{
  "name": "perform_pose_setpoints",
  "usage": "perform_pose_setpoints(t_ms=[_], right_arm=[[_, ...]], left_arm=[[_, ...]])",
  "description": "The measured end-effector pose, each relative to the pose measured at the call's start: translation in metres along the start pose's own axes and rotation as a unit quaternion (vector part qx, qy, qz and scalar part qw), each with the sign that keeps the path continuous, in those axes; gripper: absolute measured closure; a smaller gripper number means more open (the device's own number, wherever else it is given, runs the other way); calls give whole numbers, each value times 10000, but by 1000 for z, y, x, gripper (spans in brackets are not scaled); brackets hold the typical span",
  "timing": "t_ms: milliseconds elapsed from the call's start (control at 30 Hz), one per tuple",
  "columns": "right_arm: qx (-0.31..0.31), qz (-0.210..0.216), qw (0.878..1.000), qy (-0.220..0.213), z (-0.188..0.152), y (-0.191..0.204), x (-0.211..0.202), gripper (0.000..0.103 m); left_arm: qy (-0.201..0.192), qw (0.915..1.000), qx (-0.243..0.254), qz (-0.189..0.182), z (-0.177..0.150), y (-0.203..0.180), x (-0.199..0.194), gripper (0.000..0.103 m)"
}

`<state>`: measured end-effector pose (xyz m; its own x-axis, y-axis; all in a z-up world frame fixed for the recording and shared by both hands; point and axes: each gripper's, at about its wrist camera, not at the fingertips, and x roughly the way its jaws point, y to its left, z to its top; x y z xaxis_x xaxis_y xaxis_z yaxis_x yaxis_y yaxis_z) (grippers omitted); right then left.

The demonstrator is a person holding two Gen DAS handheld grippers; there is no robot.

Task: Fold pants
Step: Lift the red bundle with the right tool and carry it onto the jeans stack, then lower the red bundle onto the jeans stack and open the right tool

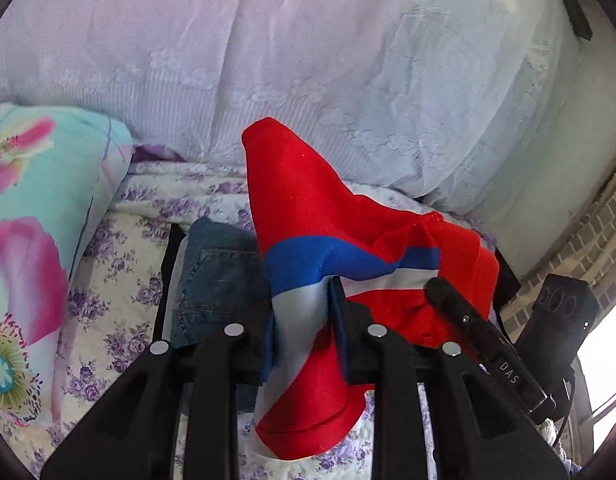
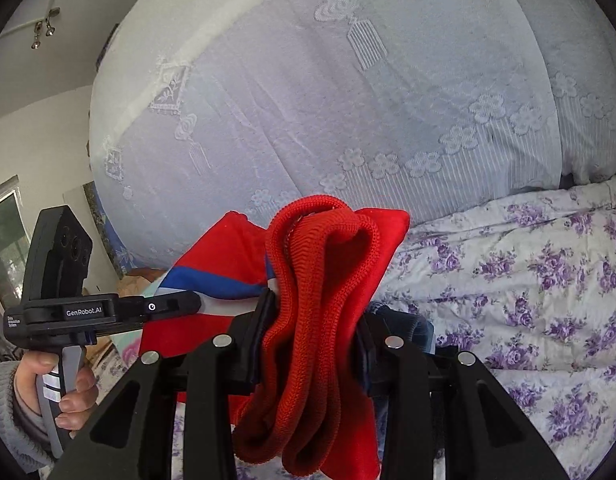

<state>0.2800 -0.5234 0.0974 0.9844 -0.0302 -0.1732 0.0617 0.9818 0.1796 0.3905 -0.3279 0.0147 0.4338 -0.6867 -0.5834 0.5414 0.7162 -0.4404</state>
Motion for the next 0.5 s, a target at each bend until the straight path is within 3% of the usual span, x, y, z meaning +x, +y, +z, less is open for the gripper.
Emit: perform_pose_setpoints(t_ms=[67, 133, 200, 300, 433, 500], right_arm=[[-68, -415, 9990, 146, -14, -9, 20, 54], [-8, -523, 9986, 42, -24, -22, 26, 43], [-16, -588, 9982, -121, -27, -28, 21, 29], [-99, -528, 9976, -446, -22, -32, 5, 27], [57, -417, 9893, -1400, -10, -32, -46, 27], [-65, -130, 9891, -1468, -5, -22, -55, 39]], left_arm=[[275, 9986, -288, 349, -5, 19, 25, 72], [438, 9966, -594, 355, -12, 41, 42, 47], [365, 9970, -633, 251, -16, 49, 45, 37], [208, 9984, -373, 357, -15, 45, 41, 37], [-232, 9983, -485, 227, -7, 42, 13, 40], [-551, 9973, -478, 99, -3, 36, -4, 40]])
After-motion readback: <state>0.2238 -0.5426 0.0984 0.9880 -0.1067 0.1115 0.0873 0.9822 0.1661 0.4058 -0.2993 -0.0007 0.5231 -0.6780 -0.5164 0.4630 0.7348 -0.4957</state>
